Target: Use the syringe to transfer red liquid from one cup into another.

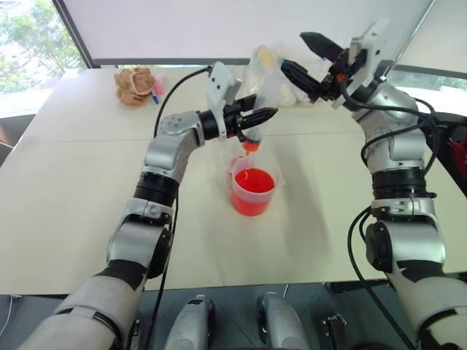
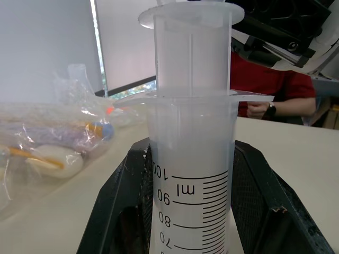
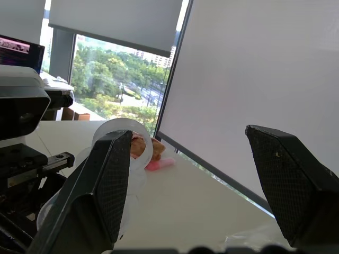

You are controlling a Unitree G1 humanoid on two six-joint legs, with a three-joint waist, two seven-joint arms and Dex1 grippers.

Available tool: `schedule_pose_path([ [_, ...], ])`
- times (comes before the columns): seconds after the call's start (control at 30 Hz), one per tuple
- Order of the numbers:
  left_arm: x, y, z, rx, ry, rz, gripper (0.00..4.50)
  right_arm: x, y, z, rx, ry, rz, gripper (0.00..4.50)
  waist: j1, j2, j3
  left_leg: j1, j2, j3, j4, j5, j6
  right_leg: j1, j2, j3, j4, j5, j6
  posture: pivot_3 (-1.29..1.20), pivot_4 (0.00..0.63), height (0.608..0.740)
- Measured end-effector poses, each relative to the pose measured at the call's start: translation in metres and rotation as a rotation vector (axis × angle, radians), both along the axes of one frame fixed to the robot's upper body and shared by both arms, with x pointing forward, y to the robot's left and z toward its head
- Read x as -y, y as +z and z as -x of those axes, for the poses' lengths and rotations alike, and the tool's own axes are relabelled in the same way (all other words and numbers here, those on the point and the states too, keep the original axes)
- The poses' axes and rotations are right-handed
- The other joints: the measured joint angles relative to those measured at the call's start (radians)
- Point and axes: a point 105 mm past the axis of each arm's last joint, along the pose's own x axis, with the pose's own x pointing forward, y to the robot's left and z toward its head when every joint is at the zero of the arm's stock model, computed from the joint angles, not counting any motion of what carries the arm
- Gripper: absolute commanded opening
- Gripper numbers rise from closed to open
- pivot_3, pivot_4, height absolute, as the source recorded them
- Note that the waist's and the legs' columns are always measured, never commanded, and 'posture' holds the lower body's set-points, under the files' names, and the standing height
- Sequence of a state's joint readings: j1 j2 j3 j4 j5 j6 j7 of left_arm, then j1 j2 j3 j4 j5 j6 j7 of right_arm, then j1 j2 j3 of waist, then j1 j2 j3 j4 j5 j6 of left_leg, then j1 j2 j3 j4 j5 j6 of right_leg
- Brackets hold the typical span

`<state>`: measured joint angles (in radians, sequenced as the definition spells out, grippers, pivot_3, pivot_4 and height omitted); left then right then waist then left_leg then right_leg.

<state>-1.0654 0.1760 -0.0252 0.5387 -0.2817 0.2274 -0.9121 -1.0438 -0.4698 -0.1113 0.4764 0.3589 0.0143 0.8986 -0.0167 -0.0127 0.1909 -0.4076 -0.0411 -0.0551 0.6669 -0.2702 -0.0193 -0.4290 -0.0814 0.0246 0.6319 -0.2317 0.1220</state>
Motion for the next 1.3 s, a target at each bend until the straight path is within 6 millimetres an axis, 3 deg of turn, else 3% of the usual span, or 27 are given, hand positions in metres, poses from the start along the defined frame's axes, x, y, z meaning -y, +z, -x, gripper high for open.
schedule_pose_path([
  [0.07, -0.001, -0.001, -0.001, 0.002, 0.005, -0.004, 1.41, -0.002, -0.001, 0.0, -0.003, 0.005, -0.001, 3.56, 0.0, 0.0, 0.0, 0.0, 0.0, 0.0, 0.0, 0.0, 0.0, 0.0, 0.0, 0.0, 0.0, 0.0, 0.0, 0.0, 0.15, 0.74],
  [0.17, -0.002, -0.001, -0.001, 0.002, 0.014, -0.005, 1.41, -0.006, -0.003, -0.002, -0.012, 0.02, -0.001, 2.72, 0.0, 0.0, 0.0, 0.0, 0.0, 0.0, 0.0, 0.0, 0.0, 0.0, 0.0, 0.0, 0.0, 0.0, 0.0, 0.0, 0.15, 0.74],
  [0.33, -0.003, 0.0, -0.002, 0.001, 0.02, 0.003, 1.41, -0.017, -0.006, 0.0, -0.006, 0.061, 0.028, 0.06, 0.0, 0.0, 0.0, 0.0, 0.0, 0.0, 0.0, 0.0, 0.0, 0.0, 0.0, 0.0, 0.0, 0.0, 0.0, 0.0, 0.15, 0.74],
  [1.3, -0.003, 0.007, 0.001, -0.019, 0.021, 0.015, 1.41, -0.024, -0.027, 0.006, -0.091, 0.078, -0.067, 0.02, 0.0, 0.0, 0.0, 0.0, 0.0, -0.001, 0.0, 0.0, 0.0, 0.0, 0.0, 0.0, 0.0, 0.0, 0.0, 0.0, 0.15, 0.74],
])
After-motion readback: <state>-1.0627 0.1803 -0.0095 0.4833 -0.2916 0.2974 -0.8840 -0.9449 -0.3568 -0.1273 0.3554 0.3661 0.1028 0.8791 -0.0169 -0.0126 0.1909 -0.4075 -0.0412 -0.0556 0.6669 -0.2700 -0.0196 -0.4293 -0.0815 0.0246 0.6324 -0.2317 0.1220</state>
